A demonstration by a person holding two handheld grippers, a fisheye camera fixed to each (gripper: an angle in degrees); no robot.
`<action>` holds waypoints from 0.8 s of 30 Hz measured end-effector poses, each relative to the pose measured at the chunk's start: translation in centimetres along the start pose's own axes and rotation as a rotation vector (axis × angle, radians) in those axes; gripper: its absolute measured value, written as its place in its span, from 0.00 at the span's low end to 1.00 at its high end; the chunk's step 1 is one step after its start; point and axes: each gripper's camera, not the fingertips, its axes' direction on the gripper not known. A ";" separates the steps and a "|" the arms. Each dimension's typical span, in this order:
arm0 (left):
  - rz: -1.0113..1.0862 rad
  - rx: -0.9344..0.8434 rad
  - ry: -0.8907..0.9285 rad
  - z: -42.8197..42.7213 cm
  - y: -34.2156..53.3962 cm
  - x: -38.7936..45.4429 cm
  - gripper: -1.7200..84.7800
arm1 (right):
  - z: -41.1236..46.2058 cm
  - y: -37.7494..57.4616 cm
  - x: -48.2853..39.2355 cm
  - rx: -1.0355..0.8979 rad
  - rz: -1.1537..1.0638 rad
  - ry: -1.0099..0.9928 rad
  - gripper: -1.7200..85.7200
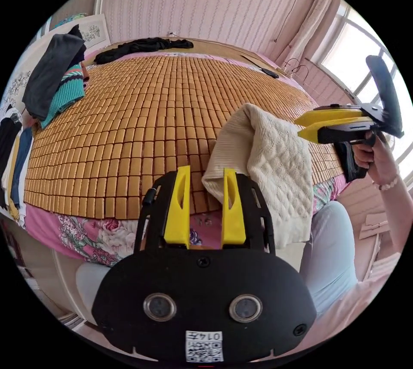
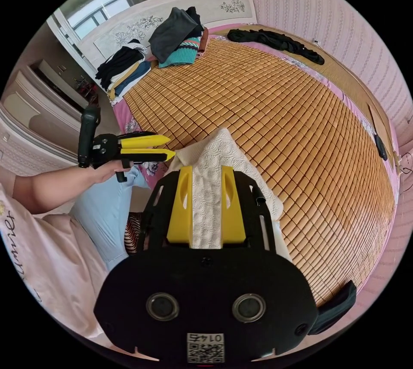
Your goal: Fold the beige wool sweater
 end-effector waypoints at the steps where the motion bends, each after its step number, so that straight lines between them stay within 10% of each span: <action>1: 0.000 -0.034 0.032 0.6 -0.4 -0.1 0.12 | 0.9 -0.9 -0.4 -0.020 -0.003 0.002 0.14; 24: 0.357 -0.091 -0.100 1.3 0.1 7.0 0.01 | 7.7 -3.9 -2.1 -0.181 -0.025 -0.032 0.04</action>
